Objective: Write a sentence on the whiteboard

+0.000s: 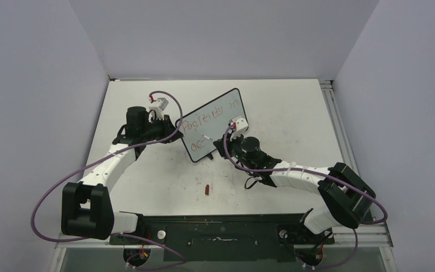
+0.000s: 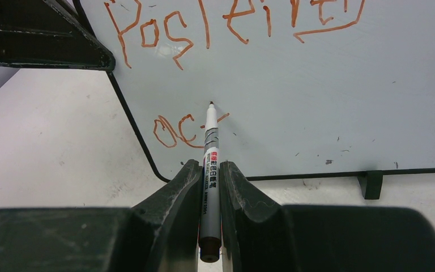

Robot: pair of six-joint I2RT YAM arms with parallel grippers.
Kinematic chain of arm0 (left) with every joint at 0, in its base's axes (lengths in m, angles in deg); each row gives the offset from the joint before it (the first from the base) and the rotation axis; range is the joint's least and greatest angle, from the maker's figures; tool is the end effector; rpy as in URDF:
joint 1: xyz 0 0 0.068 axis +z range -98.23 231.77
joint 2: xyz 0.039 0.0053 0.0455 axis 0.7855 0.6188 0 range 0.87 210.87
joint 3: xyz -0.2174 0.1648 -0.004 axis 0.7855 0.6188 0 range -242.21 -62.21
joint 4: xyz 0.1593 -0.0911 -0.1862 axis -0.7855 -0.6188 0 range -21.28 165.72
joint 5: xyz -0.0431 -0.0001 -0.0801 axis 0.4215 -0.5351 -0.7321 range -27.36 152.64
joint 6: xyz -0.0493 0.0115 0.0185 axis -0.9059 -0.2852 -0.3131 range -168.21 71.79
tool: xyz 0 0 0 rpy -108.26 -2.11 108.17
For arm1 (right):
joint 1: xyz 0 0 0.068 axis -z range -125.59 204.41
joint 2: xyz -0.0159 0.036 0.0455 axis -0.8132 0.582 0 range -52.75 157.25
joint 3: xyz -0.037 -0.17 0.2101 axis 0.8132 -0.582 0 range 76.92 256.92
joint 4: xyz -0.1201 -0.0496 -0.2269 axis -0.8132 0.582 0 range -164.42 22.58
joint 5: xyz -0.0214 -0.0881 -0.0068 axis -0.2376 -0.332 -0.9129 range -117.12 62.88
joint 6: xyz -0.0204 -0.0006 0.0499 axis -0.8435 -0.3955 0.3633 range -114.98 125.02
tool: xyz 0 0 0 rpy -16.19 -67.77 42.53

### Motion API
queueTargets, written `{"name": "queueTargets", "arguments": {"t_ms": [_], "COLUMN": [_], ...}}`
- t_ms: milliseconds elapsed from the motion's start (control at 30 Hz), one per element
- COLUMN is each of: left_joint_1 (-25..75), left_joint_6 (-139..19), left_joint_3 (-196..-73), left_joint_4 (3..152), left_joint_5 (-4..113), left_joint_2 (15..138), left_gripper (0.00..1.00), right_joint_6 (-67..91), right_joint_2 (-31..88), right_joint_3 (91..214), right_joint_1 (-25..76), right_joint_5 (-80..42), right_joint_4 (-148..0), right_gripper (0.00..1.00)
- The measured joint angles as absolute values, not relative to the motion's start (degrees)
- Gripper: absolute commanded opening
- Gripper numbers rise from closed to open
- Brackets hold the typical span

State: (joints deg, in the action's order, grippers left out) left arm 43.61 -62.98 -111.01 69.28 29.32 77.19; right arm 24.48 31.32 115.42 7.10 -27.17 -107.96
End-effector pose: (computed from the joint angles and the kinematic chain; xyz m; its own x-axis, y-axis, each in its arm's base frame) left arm 0.2829 -0.0604 0.2521 -0.6799 -0.1177 -0.7238 0.4097 0.7576 -0.5081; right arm 0.2131 0.2310 0.2203 -0.3779 0.0816 -0.9222 -0.6454 0.6910 0.3256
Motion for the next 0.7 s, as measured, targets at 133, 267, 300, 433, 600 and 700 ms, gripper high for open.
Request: {"name": "queueTargets", "arguments": {"t_ms": [133,267,300,433,600,700], "left_joint_1": [43.6,43.6,43.6,43.6,43.6,43.6], "left_joint_6": [-63.0,-63.0,-63.0,-63.0,-63.0,-63.0], "left_joint_3": [-111.0,-111.0,-111.0,-111.0,-111.0,-111.0], "left_joint_4": [69.3,69.3,69.3,69.3,69.3,69.3], "left_joint_5": [29.3,29.3,29.3,29.3,29.3,29.3], "left_joint_2": [77.2,77.2,77.2,77.2,77.2,77.2], "left_gripper": [0.0,0.0,0.0,0.0,0.0,0.0], "right_joint_6": [24.5,24.6,24.6,24.8,25.0,25.1], "right_joint_2": [31.3,31.3,31.3,31.3,31.3,31.3], "right_joint_3": [115.3,114.3,114.0,113.1,112.2,111.7], "right_joint_1": [7.1,7.1,7.1,7.1,6.7,6.3], "right_joint_5": [-27.5,-27.8,-27.8,-27.9,-28.4,-28.5], "right_joint_4": [-108.0,-108.2,-108.2,-108.2,-108.2,-108.2], "right_gripper": [0.05,0.05,0.05,0.05,0.05,0.05]}}
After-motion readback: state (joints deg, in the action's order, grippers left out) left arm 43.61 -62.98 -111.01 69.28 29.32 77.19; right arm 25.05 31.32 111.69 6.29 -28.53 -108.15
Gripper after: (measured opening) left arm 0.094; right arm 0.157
